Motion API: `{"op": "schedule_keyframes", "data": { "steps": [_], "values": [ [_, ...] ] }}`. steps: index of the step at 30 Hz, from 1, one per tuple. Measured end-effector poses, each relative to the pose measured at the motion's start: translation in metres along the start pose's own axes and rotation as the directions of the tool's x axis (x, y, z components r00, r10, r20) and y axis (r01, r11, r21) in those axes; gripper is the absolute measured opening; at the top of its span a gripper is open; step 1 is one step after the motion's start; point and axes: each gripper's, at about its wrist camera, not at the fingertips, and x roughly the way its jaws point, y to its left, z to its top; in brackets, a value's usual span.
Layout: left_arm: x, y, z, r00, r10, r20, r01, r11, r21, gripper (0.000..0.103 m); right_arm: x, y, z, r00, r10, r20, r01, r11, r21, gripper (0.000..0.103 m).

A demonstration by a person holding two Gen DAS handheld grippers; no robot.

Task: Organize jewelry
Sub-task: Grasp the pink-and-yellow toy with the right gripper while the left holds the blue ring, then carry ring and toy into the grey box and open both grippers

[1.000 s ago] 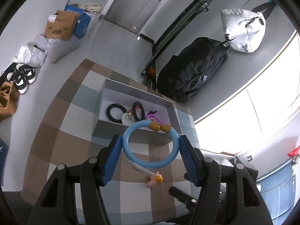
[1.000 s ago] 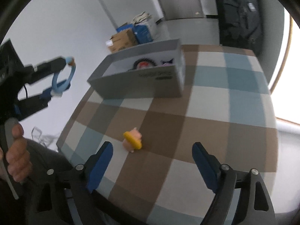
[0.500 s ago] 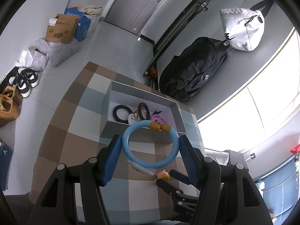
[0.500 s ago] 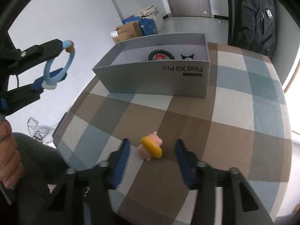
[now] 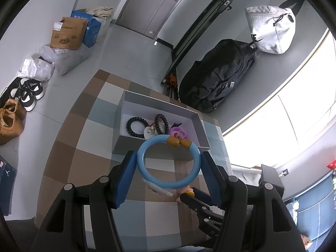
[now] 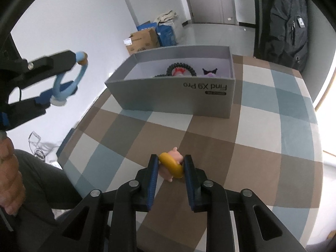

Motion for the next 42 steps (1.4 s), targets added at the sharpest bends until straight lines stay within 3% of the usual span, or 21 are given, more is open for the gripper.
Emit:
{"op": "schedule_keyframes", "data": {
  "steps": [21,42],
  "values": [
    [0.021,-0.009,0.012,1.000,0.002,0.009,-0.002,0.999,0.050,0.057,-0.039,-0.004,0.047,0.985,0.052,0.162,-0.052,0.999,-0.006,0.023],
    [0.062,-0.005,0.048,0.999,0.037,-0.004,-0.037,0.998,0.042,0.057,-0.013,-0.031,0.109,0.972,0.100,0.212,-0.100,0.995,-0.011,0.023]
  ]
}}
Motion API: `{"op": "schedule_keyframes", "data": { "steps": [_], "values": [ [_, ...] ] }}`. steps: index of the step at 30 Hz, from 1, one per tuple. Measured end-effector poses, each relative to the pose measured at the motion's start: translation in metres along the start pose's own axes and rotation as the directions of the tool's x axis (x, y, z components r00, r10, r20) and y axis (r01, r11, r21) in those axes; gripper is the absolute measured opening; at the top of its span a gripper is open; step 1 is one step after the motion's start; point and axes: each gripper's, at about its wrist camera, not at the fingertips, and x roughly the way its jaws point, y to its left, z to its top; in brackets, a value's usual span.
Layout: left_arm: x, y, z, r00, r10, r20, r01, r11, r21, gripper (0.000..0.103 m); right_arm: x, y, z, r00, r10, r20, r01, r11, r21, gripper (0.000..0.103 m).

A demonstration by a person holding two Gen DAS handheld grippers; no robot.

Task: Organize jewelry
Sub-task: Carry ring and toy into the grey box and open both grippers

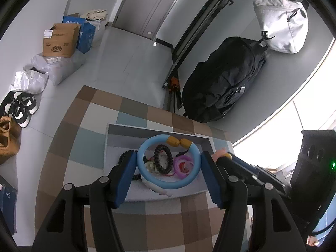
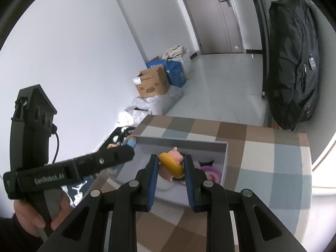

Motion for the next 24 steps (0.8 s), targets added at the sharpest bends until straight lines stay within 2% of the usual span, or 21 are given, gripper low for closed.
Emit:
{"op": "schedule_keyframes", "data": {
  "steps": [10,18,24],
  "values": [
    [0.023,-0.007,0.007,0.999,0.018,-0.043,-0.017,1.000,0.024,0.057,0.020,-0.020,0.009,0.999,0.037,-0.006,-0.037,0.999,0.037,0.023],
    [0.037,-0.003,0.009,0.997,0.029,-0.076,-0.030,1.000,-0.006,0.057,0.026,-0.030,0.009,0.999,0.045,-0.020,-0.044,0.997,0.057,0.023],
    [0.039,-0.003,0.011,0.996,0.013,-0.086,-0.015,1.000,-0.022,0.057,0.023,-0.032,0.008,0.998,0.058,-0.016,-0.057,0.996,0.065,0.023]
  ]
}}
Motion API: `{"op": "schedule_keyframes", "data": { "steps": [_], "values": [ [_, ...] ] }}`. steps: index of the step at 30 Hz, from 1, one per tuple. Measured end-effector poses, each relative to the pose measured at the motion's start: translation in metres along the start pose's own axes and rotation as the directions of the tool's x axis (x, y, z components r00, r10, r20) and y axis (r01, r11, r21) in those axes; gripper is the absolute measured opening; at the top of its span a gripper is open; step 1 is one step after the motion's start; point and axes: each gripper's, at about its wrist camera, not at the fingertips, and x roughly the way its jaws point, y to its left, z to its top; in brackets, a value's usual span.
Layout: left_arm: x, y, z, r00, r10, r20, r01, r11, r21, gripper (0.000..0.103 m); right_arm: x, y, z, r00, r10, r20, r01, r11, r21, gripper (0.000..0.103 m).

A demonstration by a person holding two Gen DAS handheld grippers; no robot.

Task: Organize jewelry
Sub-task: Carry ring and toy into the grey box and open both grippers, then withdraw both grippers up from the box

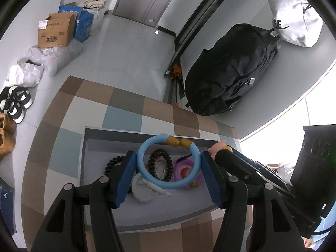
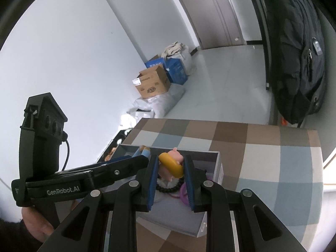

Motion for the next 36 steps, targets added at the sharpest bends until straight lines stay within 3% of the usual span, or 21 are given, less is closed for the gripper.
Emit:
{"op": "schedule_keyframes", "data": {
  "steps": [4,9,17,27,32,36],
  "values": [
    [0.001,0.002,0.001,1.000,-0.018,-0.010,0.018,1.000,-0.020,0.059,-0.002,0.000,0.000,1.000,0.000,0.012,0.000,1.000,0.007,0.025],
    [-0.005,0.002,0.002,0.998,-0.067,0.012,0.068,0.997,-0.039,0.078,-0.002,-0.005,0.001,1.000,-0.004,0.023,0.003,1.000,0.027,0.031],
    [-0.010,-0.002,0.002,0.999,0.009,0.050,-0.008,1.000,-0.017,0.078,-0.014,-0.006,0.001,0.996,-0.027,0.080,0.026,0.999,0.021,0.069],
    [-0.028,-0.007,-0.007,0.981,0.118,0.154,-0.127,0.991,0.048,0.079,-0.028,0.001,-0.010,0.994,-0.043,0.102,0.045,0.999,-0.013,0.082],
    [-0.039,-0.012,-0.016,0.965,0.164,0.205,-0.179,0.982,0.055,0.079,-0.044,0.007,-0.017,0.987,-0.058,0.147,0.063,0.998,-0.026,0.100],
    [-0.047,-0.018,-0.026,0.956,0.183,0.228,-0.203,0.977,0.069,0.079,-0.059,0.013,-0.021,0.981,-0.056,0.184,0.063,0.997,-0.035,0.103]
  ]
}}
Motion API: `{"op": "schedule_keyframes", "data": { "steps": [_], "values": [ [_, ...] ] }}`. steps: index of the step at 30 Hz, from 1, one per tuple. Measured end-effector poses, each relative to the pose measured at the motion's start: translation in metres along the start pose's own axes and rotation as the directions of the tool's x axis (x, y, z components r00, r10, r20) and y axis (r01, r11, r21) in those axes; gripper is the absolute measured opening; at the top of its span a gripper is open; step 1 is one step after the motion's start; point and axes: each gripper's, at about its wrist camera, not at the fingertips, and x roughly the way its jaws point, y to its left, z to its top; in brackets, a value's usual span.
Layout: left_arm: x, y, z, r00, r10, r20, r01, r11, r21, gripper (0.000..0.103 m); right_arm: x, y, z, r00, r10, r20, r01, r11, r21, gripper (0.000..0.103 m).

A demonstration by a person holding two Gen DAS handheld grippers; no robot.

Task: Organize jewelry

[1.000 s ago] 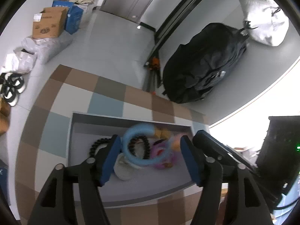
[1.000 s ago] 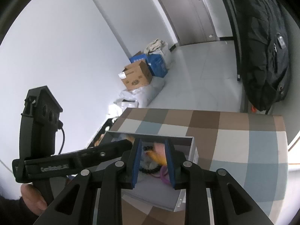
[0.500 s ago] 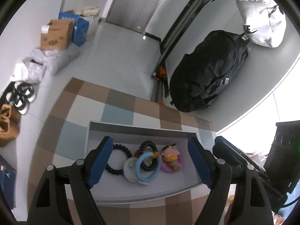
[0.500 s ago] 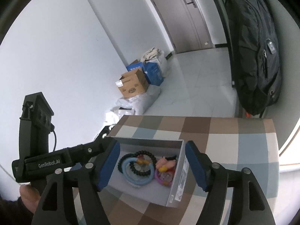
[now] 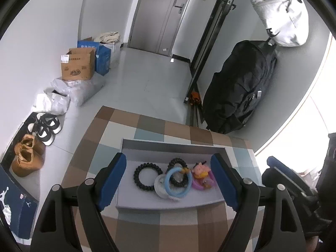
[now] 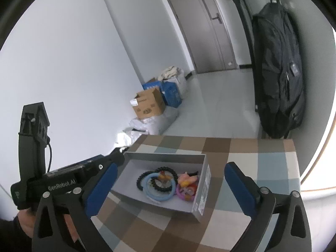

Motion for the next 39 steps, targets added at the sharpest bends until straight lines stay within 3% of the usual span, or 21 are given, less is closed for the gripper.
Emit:
{"op": "schedule_keyframes", "data": {
  "steps": [5,15,26,32,39],
  "values": [
    [-0.021,-0.006,-0.008,0.998,0.039,0.052,-0.040,0.999,0.025,0.088,-0.017,0.011,-0.002,0.999,-0.002,0.033,0.003,0.999,-0.041,0.103],
    [-0.061,-0.005,-0.021,0.984,0.075,0.158,-0.080,0.997,0.021,0.089,-0.053,0.026,-0.027,0.997,-0.036,0.072,0.041,0.996,-0.078,0.103],
    [-0.079,-0.008,-0.047,0.971,0.122,0.204,-0.133,0.991,0.037,0.089,-0.078,0.031,-0.050,0.991,-0.071,0.115,0.083,0.991,-0.105,0.103],
    [-0.077,-0.011,-0.061,0.976,0.119,0.182,-0.131,0.990,0.051,0.089,-0.082,0.031,-0.053,0.990,-0.073,0.124,0.087,0.990,-0.113,0.103],
    [-0.078,-0.017,-0.064,0.968,0.144,0.205,-0.162,0.984,0.072,0.089,-0.080,0.033,-0.059,0.991,-0.078,0.105,0.091,0.988,-0.127,0.103]
  ]
}}
